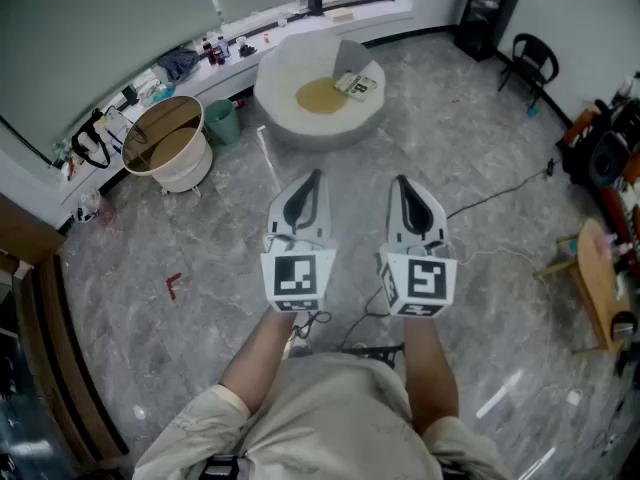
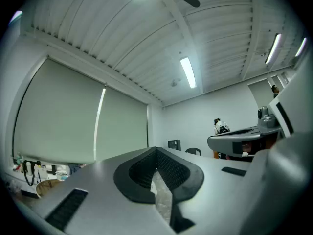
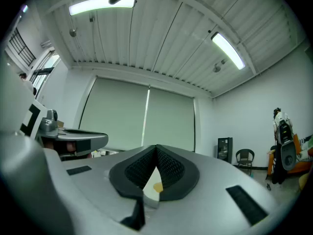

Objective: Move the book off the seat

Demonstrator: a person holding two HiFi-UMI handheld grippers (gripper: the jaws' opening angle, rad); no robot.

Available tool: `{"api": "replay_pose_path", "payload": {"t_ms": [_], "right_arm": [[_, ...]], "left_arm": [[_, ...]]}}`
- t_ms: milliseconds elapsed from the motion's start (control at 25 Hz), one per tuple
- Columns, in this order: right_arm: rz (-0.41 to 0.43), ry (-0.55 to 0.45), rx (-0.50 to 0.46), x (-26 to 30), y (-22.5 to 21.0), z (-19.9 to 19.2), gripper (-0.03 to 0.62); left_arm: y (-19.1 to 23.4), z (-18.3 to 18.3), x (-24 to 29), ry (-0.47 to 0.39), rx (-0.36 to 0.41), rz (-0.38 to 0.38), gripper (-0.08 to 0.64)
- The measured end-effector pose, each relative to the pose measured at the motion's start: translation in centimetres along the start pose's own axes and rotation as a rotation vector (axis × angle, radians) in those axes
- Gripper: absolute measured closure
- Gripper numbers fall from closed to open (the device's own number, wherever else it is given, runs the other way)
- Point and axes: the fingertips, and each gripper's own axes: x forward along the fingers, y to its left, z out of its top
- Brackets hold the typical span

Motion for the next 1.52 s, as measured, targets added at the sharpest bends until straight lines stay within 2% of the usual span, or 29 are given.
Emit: {"api": "replay_pose_path", "payload": {"t_ms": [160,280,720,920,1040,1200,1520], "right_arm": [[-0.032,0.007,0.003,-0.5,-0.9,-0.2,0.588],[-0.04,0.004,0.012,-0.8,-2.0,-0.6,0.588],[0.001,0.005,0.075,-1.6,-6.4,-2.4,0.588],[0.01,0.033,0.071,-1.2,-7.8,-4.3,0.588],[0.003,0.042,0.077,0.4,-8.4,-5.1,0.588],[0.008,0.003,0.092,4.1,-7.8,-4.9,0.588],[0.013,0.04,0.038,16.7,-4.8,-5.2,0.588]], "left_arm": [[-1.3,-0.1,-0.1,0.005,-0.018,0.016,0.557],[-2.3,0.0,0.2,-0.008,0.014,0.02,0.557],[-7.6,-0.9,1.8,0.022,0.018,0.048,0.557],[-8.2,-2.4,3.1,0.046,0.002,0.06,0.557],[-7.4,-3.4,4.5,0.057,-0.005,0.063,0.557],[-4.7,-4.7,7.8,0.052,-0.014,0.057,0.557],[3.2,-5.4,16.7,0.038,-0.033,0.032,0.557]]}}
